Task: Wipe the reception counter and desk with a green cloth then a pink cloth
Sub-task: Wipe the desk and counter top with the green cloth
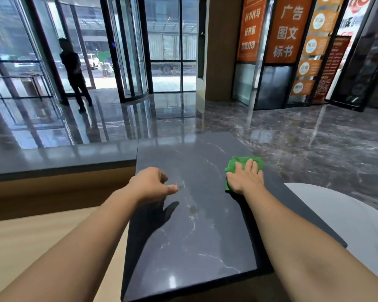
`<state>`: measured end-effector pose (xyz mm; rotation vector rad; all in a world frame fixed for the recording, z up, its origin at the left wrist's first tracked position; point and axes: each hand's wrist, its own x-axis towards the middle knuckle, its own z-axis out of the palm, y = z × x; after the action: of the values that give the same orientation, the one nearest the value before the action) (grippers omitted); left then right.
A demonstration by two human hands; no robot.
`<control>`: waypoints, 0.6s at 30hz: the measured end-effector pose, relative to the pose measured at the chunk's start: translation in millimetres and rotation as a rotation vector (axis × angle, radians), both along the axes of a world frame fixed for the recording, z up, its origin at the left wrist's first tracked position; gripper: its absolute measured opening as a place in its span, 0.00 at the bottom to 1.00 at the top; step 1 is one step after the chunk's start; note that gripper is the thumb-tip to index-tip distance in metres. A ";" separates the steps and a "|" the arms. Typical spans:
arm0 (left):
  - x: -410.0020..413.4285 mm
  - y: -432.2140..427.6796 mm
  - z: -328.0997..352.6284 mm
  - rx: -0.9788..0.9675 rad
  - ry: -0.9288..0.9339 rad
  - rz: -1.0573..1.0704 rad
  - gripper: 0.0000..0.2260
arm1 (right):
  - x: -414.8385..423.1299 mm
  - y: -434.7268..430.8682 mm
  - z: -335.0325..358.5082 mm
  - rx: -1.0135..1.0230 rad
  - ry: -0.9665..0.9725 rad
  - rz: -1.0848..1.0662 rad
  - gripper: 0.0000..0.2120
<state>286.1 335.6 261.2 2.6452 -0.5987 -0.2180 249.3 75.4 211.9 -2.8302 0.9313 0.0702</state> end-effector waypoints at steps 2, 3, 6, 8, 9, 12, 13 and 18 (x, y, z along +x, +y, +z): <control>10.2 8.3 -2.7 -0.101 0.007 0.037 0.22 | 17.8 0.7 -0.2 0.004 -0.011 0.026 0.29; 14.5 12.0 -4.5 -0.138 -0.009 0.063 0.17 | 27.3 1.7 -0.5 0.006 -0.015 0.040 0.29; 28.7 23.2 -12.7 -0.247 -0.033 0.188 0.02 | 56.8 7.4 -0.6 0.006 -0.014 0.093 0.29; 36.8 31.1 -19.1 -0.299 -0.014 0.283 0.06 | 76.8 16.0 0.2 0.014 -0.017 0.129 0.30; 40.8 35.2 -22.8 -0.341 -0.002 0.335 0.09 | 86.2 21.3 0.3 0.018 -0.019 0.148 0.30; 49.8 43.9 -33.8 -0.554 0.066 0.535 0.15 | 112.0 43.0 0.1 0.021 -0.015 0.234 0.30; 54.0 46.2 -37.9 -0.642 0.136 0.609 0.15 | 120.3 53.1 -0.6 0.018 -0.014 0.268 0.30; 67.9 46.7 -51.8 -1.203 0.536 0.821 0.20 | 150.6 114.6 -2.2 0.013 -0.006 0.457 0.30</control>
<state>354.0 382.3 209.4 1.3698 0.4518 -0.2005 399.9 190.0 209.8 -2.9668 0.2647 0.1212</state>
